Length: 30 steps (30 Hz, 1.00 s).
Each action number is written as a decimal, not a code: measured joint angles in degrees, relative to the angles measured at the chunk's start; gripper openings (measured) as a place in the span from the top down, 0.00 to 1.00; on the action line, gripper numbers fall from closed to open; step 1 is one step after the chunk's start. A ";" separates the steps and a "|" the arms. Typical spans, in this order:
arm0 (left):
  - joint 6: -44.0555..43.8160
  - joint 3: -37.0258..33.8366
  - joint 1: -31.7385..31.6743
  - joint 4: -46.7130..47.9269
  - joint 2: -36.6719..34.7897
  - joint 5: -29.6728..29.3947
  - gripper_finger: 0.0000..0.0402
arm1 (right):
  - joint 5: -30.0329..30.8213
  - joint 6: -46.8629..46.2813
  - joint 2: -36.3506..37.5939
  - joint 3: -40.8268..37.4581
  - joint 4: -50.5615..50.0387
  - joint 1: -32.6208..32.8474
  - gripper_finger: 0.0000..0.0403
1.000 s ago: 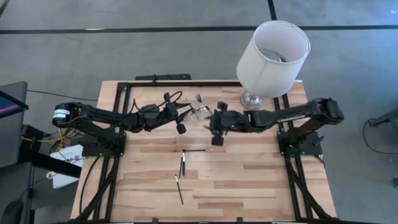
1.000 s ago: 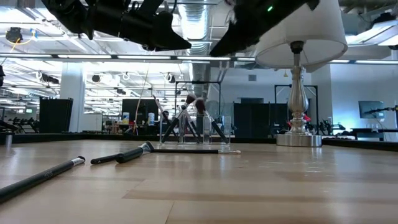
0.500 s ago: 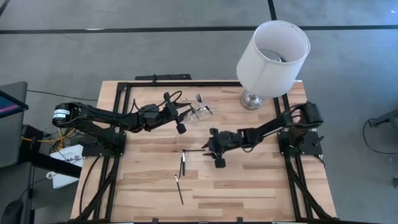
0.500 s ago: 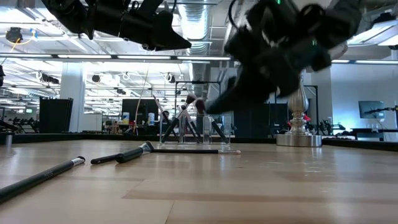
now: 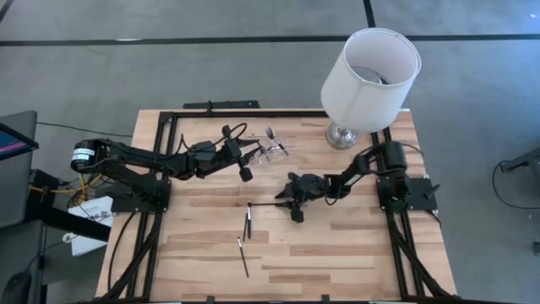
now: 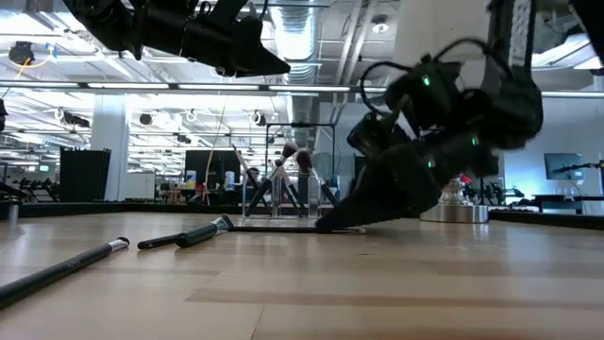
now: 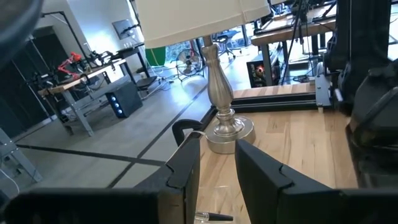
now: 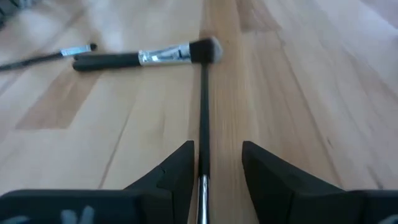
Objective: Sort items
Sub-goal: Put the white eyeshadow brush into the transparent organizer
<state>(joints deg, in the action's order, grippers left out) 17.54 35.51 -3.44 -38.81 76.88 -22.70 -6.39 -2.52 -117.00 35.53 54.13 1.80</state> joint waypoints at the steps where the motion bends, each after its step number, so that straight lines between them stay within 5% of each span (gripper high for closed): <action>1: 0.00 0.00 0.00 0.00 0.00 0.00 0.75 | -0.87 -0.76 -1.64 0.05 2.68 -0.06 0.69; 7: 0.00 0.00 -0.04 0.00 0.00 0.00 0.75 | -1.42 3.22 -10.00 0.98 12.47 -0.08 0.72; 14: -2.17 0.00 0.18 0.30 0.00 0.94 0.75 | -1.29 5.46 -9.13 1.27 9.67 -0.50 0.84; 18: -8.19 0.00 0.35 1.57 0.00 14.80 0.75 | -0.94 5.43 -5.77 1.24 3.47 -0.52 0.96; 22: -18.64 0.00 0.71 5.68 0.40 28.85 0.75 | -0.95 5.62 -1.88 1.35 -3.14 -0.52 0.96; 30: -27.99 0.05 7.43 8.91 14.01 29.38 0.75 | 0.43 5.96 7.59 0.88 -14.76 -0.01 0.97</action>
<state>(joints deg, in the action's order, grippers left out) -10.45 35.55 3.99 -29.90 90.89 6.68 -5.97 3.44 -109.41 36.41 39.37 1.79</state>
